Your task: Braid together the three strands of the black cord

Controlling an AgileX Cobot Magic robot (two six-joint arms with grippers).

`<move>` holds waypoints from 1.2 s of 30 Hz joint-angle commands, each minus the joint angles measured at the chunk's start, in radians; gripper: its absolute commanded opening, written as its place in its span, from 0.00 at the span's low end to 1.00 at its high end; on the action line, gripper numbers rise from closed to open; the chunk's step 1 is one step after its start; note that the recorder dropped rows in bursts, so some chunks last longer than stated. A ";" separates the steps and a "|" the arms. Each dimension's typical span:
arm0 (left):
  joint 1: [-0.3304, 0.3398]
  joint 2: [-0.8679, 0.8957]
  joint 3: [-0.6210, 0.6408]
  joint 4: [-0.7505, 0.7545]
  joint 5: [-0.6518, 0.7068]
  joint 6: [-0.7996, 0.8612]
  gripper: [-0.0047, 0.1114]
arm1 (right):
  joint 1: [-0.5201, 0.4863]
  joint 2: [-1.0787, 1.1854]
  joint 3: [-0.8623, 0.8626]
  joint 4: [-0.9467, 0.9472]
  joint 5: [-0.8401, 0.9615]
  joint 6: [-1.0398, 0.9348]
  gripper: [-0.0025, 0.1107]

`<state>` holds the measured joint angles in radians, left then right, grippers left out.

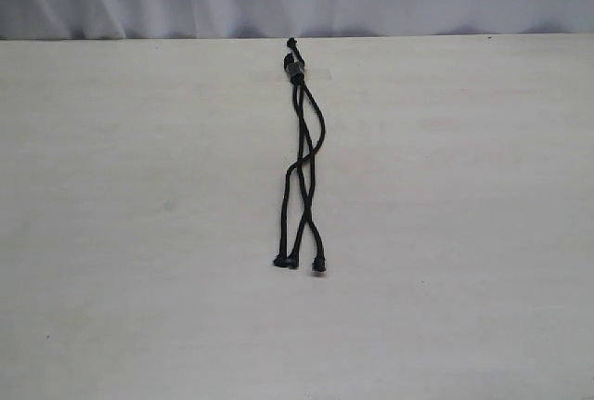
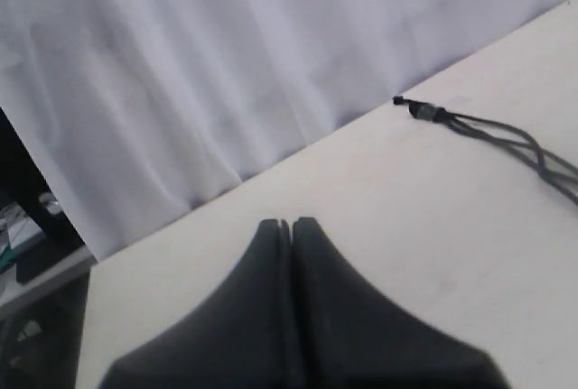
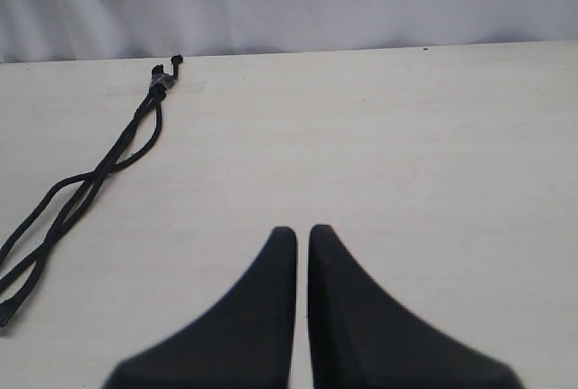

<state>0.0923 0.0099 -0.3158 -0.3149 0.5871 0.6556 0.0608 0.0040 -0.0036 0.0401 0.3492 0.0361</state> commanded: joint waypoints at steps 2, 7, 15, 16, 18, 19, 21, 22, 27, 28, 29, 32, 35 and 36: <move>0.005 -0.010 0.147 0.013 -0.117 -0.001 0.04 | -0.005 -0.004 0.004 0.002 -0.004 0.001 0.06; 0.005 -0.010 0.249 -0.003 -0.209 -0.002 0.04 | -0.005 -0.004 0.004 0.002 -0.004 0.001 0.06; 0.005 -0.010 0.316 0.057 -0.273 -0.216 0.04 | -0.005 -0.004 0.004 0.002 -0.004 0.001 0.06; 0.005 -0.010 0.316 0.102 -0.283 -0.274 0.04 | -0.005 -0.004 0.004 0.002 -0.004 0.001 0.06; 0.005 -0.010 0.316 0.216 -0.285 -0.470 0.04 | -0.005 -0.004 0.004 0.002 -0.004 0.001 0.06; 0.005 -0.010 0.316 0.254 -0.285 -0.541 0.04 | -0.005 -0.004 0.004 0.002 -0.004 0.001 0.06; 0.005 -0.010 0.316 0.278 -0.278 -0.592 0.04 | -0.005 -0.004 0.004 0.002 -0.004 0.001 0.06; 0.005 -0.010 0.316 0.289 -0.274 -0.605 0.04 | -0.005 -0.004 0.004 0.002 -0.004 0.001 0.06; 0.005 -0.010 0.316 0.304 -0.264 -0.634 0.04 | -0.005 -0.004 0.004 0.002 -0.004 0.001 0.06; 0.005 -0.010 0.316 0.304 -0.264 -0.634 0.04 | -0.005 -0.004 0.004 0.002 -0.004 0.001 0.06; 0.005 -0.010 0.316 0.304 -0.264 -0.634 0.04 | -0.005 -0.004 0.004 0.002 -0.004 0.001 0.06; 0.005 -0.010 0.316 0.304 -0.264 -0.634 0.04 | -0.005 -0.004 0.004 0.002 -0.004 0.001 0.06; 0.005 -0.010 0.316 0.304 -0.264 -0.634 0.04 | -0.005 -0.004 0.004 0.002 -0.004 0.001 0.06; 0.005 -0.010 0.316 0.304 -0.264 -0.634 0.04 | -0.005 -0.004 0.004 0.002 -0.004 0.001 0.06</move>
<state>0.0923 0.0031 -0.0032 -0.0129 0.3267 0.0298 0.0608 0.0040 -0.0036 0.0401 0.3492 0.0361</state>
